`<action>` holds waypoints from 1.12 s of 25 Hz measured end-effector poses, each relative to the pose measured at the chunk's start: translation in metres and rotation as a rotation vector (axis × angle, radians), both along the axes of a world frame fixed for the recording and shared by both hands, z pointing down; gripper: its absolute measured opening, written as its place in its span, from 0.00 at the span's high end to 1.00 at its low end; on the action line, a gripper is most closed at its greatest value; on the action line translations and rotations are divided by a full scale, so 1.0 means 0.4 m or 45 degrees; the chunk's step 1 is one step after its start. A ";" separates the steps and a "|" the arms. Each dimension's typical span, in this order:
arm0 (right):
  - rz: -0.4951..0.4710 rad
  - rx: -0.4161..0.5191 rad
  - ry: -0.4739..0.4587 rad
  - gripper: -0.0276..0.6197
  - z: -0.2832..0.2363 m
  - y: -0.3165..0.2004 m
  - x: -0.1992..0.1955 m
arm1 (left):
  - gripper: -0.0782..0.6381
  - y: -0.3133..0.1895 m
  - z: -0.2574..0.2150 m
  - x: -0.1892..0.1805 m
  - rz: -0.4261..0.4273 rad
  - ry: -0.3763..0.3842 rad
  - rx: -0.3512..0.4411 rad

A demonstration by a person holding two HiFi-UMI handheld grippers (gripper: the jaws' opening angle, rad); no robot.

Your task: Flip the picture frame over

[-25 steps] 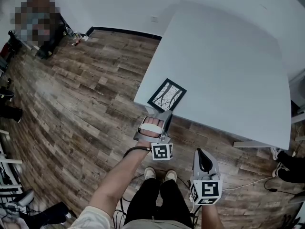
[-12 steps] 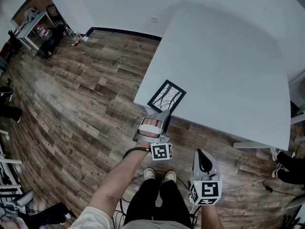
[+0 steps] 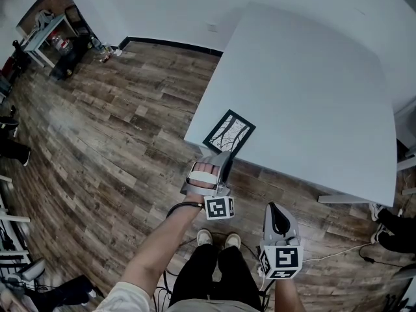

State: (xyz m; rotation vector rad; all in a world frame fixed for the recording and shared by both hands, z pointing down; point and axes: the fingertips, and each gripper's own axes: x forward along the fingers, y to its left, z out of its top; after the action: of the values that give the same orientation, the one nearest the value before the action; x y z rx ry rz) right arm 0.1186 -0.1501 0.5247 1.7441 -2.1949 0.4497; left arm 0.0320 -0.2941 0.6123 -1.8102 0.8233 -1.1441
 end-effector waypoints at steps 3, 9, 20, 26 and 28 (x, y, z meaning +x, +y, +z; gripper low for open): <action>-0.004 0.004 0.001 0.92 -0.003 -0.003 -0.003 | 0.61 0.006 -0.006 -0.011 -0.010 0.025 -0.008; -0.009 0.021 0.005 0.92 -0.022 -0.016 -0.010 | 0.61 0.026 -0.044 -0.065 -0.103 0.178 -0.030; -0.010 0.064 0.007 0.92 -0.060 -0.034 -0.019 | 0.67 0.108 -0.216 -0.164 -0.386 0.876 -0.156; -0.001 0.109 0.009 0.92 -0.104 -0.055 -0.017 | 0.76 0.126 -0.330 -0.197 -0.481 1.164 -0.182; -0.001 0.127 0.009 0.92 -0.119 -0.060 -0.019 | 0.80 0.138 -0.366 -0.204 -0.494 1.225 -0.180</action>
State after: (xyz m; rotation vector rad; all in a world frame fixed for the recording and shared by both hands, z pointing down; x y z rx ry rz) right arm 0.1108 -0.1742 0.4770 1.7917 -2.2487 0.3391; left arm -0.0495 -0.2390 0.4658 -2.3995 1.7266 -0.4849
